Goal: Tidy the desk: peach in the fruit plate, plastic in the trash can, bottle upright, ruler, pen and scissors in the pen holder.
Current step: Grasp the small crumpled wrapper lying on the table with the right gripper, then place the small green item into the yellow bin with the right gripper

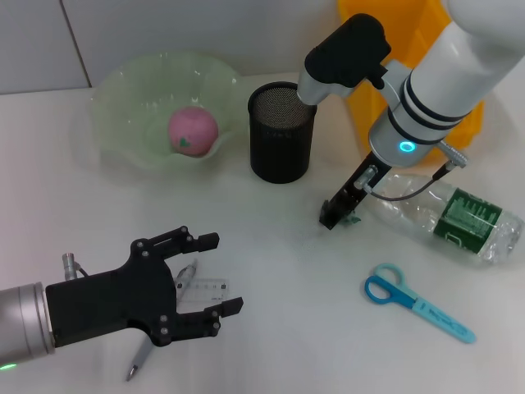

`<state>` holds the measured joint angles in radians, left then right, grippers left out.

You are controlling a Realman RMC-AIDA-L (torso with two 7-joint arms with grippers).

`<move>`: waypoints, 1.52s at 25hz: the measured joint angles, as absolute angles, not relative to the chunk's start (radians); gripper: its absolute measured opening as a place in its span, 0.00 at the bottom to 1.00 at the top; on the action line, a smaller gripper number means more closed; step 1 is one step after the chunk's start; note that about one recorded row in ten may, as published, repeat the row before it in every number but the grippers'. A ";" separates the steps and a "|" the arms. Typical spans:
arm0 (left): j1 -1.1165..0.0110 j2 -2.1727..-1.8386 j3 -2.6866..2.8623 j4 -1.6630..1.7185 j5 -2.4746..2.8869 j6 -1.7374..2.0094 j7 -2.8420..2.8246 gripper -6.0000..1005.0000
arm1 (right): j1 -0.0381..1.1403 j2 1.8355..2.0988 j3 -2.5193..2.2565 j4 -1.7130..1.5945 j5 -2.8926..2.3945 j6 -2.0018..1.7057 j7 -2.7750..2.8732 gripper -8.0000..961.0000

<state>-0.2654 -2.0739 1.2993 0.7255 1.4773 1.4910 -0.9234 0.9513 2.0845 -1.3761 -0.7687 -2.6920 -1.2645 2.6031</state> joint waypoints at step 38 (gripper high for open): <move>-0.281 -2.074 1.299 0.725 1.477 1.507 -0.925 0.82 | 0.751 2.072 -1.167 -1.334 -2.690 -1.503 2.606 0.31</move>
